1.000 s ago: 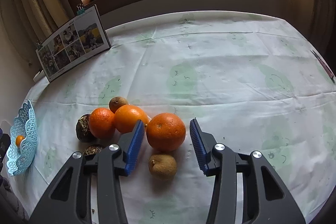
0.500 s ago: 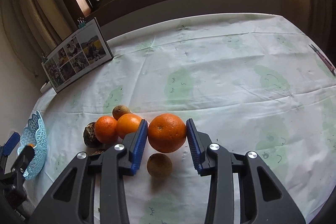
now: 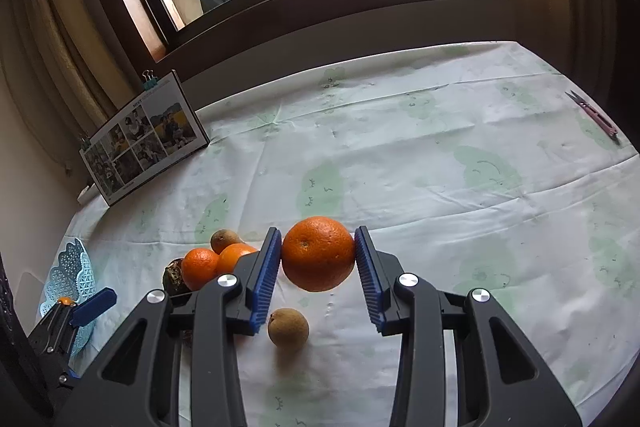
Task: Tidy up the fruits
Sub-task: 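Grasp the brown wrinkled fruit with the left tool while the right tool holds the orange, then carry the brown fruit into the blue basket and open the left tool while the right holds the orange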
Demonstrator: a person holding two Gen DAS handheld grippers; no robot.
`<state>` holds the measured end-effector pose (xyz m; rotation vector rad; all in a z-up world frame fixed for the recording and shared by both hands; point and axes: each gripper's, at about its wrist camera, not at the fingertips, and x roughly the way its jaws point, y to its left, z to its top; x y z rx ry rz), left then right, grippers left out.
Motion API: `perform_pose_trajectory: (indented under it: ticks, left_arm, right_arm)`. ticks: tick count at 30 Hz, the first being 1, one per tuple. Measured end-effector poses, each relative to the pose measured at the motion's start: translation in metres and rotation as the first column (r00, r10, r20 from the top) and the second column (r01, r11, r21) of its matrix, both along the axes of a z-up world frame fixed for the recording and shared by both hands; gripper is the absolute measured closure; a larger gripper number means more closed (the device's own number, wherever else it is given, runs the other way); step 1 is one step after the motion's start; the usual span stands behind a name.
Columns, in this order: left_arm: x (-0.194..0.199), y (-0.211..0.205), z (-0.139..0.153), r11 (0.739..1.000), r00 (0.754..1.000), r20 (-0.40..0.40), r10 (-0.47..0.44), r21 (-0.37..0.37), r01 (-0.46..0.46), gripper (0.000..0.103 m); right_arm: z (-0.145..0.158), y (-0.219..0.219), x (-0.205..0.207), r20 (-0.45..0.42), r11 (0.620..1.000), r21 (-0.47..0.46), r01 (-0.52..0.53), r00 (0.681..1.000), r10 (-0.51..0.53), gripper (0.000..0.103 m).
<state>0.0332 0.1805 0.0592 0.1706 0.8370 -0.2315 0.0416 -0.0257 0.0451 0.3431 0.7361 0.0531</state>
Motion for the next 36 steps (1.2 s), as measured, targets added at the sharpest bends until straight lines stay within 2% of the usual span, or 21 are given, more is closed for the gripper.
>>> perform_pose_trajectory:
  ticks: [1, 12, 14, 21, 30, 36]
  left_arm:
    - [0.002, -0.002, -0.003, 1.000, 1.000, -0.015, -0.009, -0.003, 0.009, 0.003]
    - [0.018, -0.013, -0.029, 0.998, 0.991, -0.130, -0.041, -0.046, 0.035, 0.032]
    - [0.018, -0.012, -0.030, 0.998, 0.992, -0.124, -0.039, -0.048, 0.033, 0.034]
    - [0.014, -0.014, -0.028, 0.996, 0.992, -0.112, -0.059, -0.069, 0.052, 0.059]
    - [0.008, -0.014, -0.027, 0.998, 0.995, -0.093, -0.045, -0.050, 0.040, 0.059]
    - [0.001, -0.006, -0.013, 1.000, 0.999, -0.032, -0.012, -0.022, 0.012, 0.059]
  right_arm:
    - [0.000, 0.000, 0.000, 0.002, 1.000, 0.001, -0.001, 1.000, 0.001, 0.065]
    - [0.002, 0.005, -0.003, 0.010, 1.000, -0.009, -0.011, 1.000, 0.011, 0.065]
    - [0.001, 0.006, -0.003, 0.011, 1.000, -0.012, -0.011, 1.000, 0.011, 0.065]
    - [-0.002, 0.009, -0.002, 0.002, 1.000, -0.020, -0.013, 1.000, 0.014, 0.065]
    - [-0.004, 0.010, -0.001, -0.001, 1.000, -0.025, -0.016, 1.000, 0.016, 0.065]
    - [-0.005, 0.010, -0.002, -0.001, 0.999, -0.028, -0.017, 1.000, 0.017, 0.065]
